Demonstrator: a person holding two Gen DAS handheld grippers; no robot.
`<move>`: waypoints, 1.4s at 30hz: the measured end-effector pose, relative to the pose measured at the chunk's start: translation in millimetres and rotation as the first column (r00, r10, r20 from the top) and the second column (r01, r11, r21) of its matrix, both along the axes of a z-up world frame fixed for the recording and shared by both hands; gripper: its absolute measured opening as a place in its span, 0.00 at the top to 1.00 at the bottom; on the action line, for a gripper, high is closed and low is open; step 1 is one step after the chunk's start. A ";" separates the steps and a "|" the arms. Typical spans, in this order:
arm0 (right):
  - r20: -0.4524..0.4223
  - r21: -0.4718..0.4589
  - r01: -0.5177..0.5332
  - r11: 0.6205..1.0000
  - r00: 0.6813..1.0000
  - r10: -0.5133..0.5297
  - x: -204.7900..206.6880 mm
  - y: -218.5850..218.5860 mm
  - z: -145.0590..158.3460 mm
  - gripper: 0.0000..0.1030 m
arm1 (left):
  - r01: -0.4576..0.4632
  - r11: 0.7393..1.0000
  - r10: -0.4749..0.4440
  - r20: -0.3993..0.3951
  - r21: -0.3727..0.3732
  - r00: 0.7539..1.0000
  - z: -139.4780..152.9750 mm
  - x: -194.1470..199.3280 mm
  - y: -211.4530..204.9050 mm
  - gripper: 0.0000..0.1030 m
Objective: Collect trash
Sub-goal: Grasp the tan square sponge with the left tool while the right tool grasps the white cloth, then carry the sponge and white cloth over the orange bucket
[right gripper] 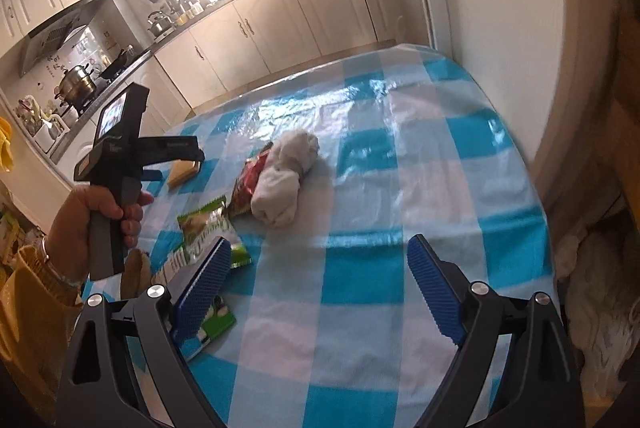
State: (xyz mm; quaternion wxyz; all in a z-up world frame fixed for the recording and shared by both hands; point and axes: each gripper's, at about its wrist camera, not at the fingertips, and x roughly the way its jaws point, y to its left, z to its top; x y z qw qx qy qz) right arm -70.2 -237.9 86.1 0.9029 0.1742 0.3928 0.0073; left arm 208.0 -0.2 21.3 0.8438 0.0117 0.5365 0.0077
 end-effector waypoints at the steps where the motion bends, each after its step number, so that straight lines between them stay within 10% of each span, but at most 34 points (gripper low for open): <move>1: 0.000 -0.006 -0.005 1.000 1.000 0.005 4.6 0.4 -0.1 0.14 | 0.008 1.000 -0.008 0.009 -0.001 1.000 0.9 -1.8 -0.5 0.19; 5: 0.002 -0.033 -0.018 0.999 1.000 0.018 23.6 4.4 -0.8 0.14 | 0.033 0.999 -0.033 0.024 0.002 0.999 3.9 -5.3 -6.2 0.37; 23: -0.062 -0.061 -0.071 0.996 0.996 0.067 101.0 34.7 -28.0 0.57 | 0.039 0.995 -0.031 0.081 -0.095 0.996 18.4 -30.3 27.0 0.38; 42: -0.071 -0.061 -0.236 0.970 0.970 0.232 115.6 76.2 -40.6 0.67 | 0.022 0.978 -0.002 0.097 -0.209 0.995 28.4 -102.0 87.2 0.37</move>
